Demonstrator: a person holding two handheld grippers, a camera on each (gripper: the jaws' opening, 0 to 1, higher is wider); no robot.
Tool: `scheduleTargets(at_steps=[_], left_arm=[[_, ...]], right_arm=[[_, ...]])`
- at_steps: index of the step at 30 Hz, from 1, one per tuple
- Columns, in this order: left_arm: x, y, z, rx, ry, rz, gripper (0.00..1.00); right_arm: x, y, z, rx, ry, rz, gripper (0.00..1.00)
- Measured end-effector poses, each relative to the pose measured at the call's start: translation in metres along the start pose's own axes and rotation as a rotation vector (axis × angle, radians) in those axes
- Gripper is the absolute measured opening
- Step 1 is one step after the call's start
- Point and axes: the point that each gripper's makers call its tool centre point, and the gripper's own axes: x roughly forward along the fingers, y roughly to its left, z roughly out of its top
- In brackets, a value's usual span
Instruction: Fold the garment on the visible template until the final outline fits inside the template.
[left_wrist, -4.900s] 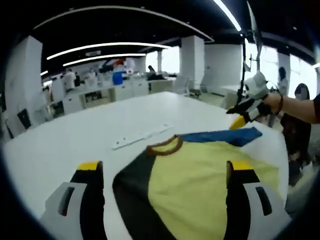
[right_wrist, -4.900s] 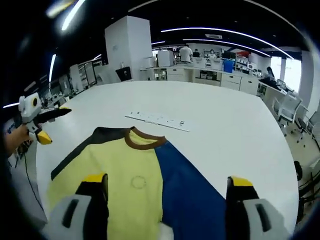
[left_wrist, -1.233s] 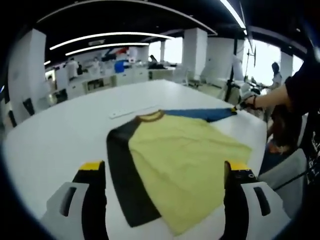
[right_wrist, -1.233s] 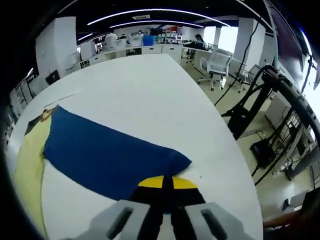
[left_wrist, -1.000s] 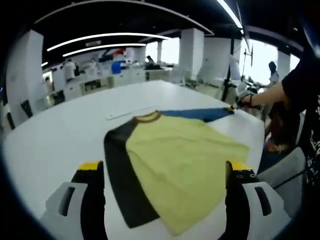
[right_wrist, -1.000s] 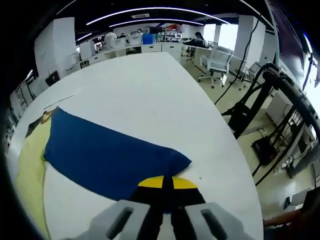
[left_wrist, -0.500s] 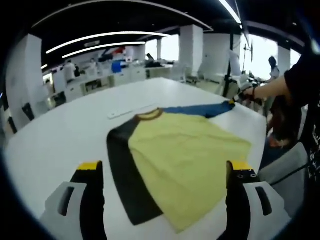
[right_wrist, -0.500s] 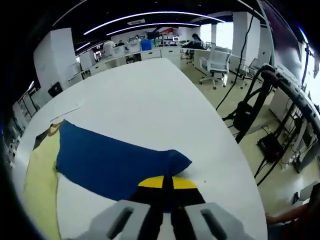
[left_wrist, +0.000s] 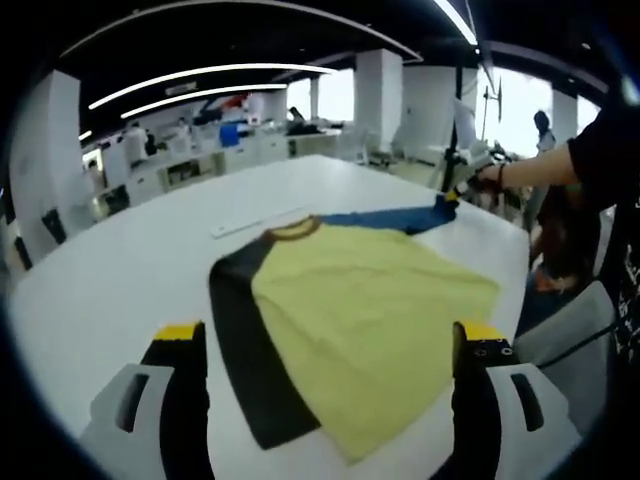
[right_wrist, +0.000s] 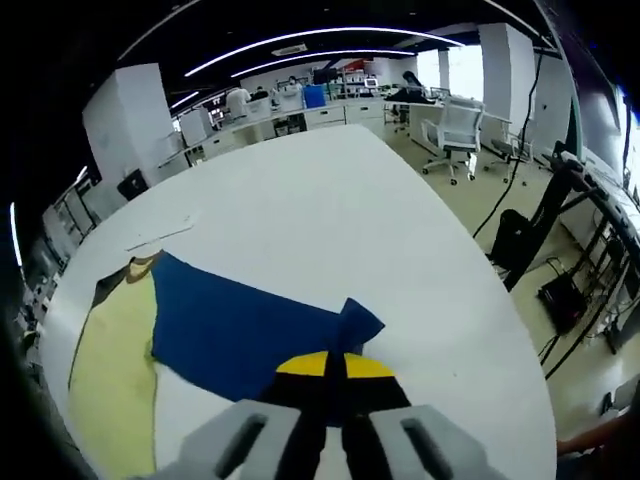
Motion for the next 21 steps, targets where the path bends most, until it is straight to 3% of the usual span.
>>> scheduleTargets(at_steps=[3,17,21], left_arm=[[-0.002,0.000,0.001,-0.002,-0.008,-0.001,0.99],[-0.005,-0.007,-0.002,-0.004,-0.003,-0.019,0.99],[-0.005,-0.005,-0.002,-0.004,-0.004,-0.017,0.99]], right_arm=[[-0.004,0.010,-0.003,-0.037,0.017,0.003,0.00],[0.012,0.064,0.027,-0.102,-0.013,0.099,0.00],[0.013,0.081,0.027,-0.115,-0.011,0.126,0.00]])
